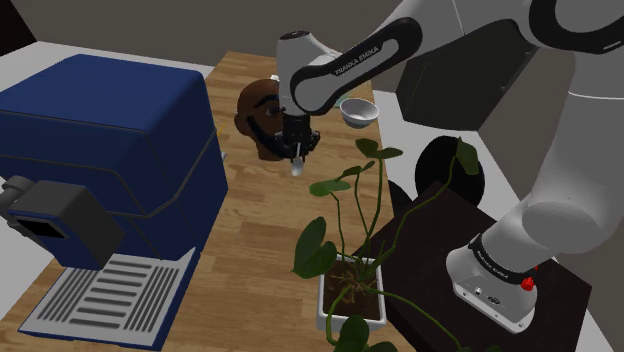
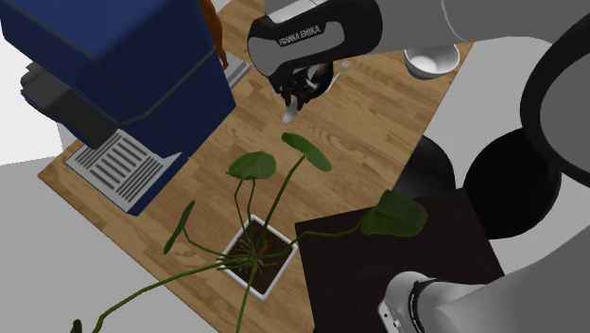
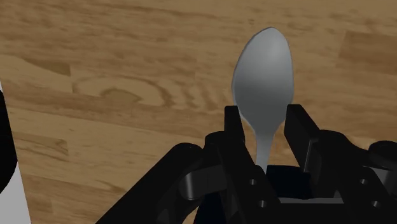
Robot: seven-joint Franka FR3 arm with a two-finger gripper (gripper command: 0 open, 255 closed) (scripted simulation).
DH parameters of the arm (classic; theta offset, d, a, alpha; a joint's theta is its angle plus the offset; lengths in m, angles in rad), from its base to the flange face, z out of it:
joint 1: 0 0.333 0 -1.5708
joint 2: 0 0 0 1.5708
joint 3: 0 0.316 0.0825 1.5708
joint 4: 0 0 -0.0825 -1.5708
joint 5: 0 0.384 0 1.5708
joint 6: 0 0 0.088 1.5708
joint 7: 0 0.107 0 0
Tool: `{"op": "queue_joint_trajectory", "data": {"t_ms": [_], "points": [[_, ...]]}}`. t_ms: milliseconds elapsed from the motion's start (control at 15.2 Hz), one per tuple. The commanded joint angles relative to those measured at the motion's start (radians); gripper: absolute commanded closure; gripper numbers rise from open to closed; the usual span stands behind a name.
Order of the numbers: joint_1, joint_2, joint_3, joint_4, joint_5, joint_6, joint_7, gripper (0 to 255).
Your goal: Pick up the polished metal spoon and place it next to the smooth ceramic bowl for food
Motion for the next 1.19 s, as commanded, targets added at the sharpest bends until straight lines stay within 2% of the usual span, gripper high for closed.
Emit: {"op": "queue_joint_trajectory", "data": {"t_ms": [0, 594, 1122], "points": [[-0.035, -0.007, -0.012, -0.011, 0.001, 0.008, -0.046, 255], [-0.176, -0.010, -0.069, -0.002, 0.002, 0.003, -0.243, 255], [-0.283, 0.039, -0.125, 0.087, -0.008, -0.030, -0.407, 255]]}}
